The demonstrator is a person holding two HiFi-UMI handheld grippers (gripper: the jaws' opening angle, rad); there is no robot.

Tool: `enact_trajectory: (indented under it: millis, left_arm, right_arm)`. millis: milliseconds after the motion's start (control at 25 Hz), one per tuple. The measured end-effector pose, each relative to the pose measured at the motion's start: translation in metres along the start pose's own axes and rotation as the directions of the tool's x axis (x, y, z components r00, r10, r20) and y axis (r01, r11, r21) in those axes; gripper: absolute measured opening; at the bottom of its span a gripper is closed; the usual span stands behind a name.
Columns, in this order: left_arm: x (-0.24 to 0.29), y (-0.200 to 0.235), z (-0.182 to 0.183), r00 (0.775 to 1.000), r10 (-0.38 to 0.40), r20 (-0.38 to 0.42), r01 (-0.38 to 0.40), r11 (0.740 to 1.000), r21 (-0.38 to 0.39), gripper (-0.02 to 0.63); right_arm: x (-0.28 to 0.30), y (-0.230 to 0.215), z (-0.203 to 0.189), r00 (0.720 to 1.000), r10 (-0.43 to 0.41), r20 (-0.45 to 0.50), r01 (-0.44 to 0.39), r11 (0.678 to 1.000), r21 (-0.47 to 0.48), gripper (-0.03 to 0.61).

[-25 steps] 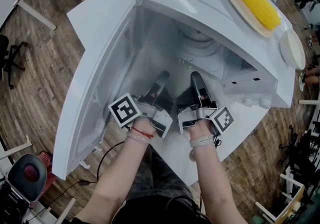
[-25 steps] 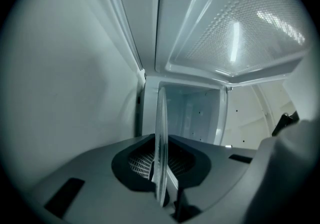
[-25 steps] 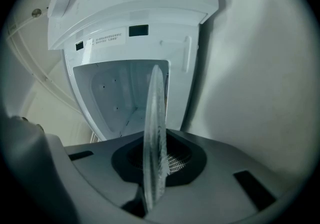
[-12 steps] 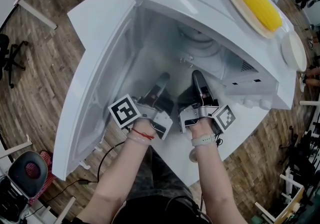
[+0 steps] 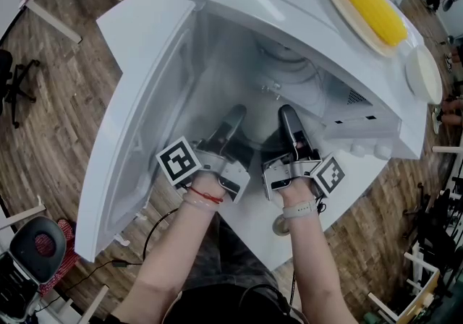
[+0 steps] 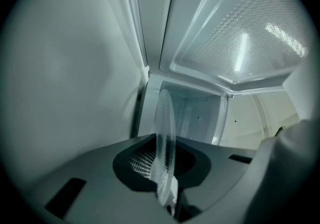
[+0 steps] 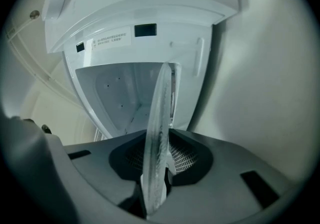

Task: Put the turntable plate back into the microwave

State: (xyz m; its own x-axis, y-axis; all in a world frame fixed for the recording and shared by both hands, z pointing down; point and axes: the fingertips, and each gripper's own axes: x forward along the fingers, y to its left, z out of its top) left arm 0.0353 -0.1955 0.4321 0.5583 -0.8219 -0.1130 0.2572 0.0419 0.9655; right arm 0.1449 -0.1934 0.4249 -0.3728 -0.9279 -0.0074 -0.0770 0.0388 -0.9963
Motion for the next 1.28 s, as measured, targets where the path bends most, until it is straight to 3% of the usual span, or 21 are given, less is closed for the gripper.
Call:
enact_trajectory:
  millis: [480,840,1280]
  left_arm:
    - [0.004,-0.003,0.005,1.000,-0.011,0.021,0.010,0.999,0.031,0.034]
    - [0.017,0.000,0.007,1.000,-0.002,0.003,0.002,0.999,0.044,0.035]
    - [0.021,0.005,0.000,0.999,0.003,-0.038,-0.003,1.000,0.002,0.035]
  right_arm:
    - [-0.024,0.000,-0.020,0.998,0.004,-0.069,-0.004,1.000,-0.010,0.063]
    - [-0.021,-0.005,-0.013,1.000,0.002,-0.027,0.000,0.999,0.052,0.054]
    - [-0.018,-0.014,0.001,0.999,-0.031,0.033,0.028,0.996,0.087,0.041]
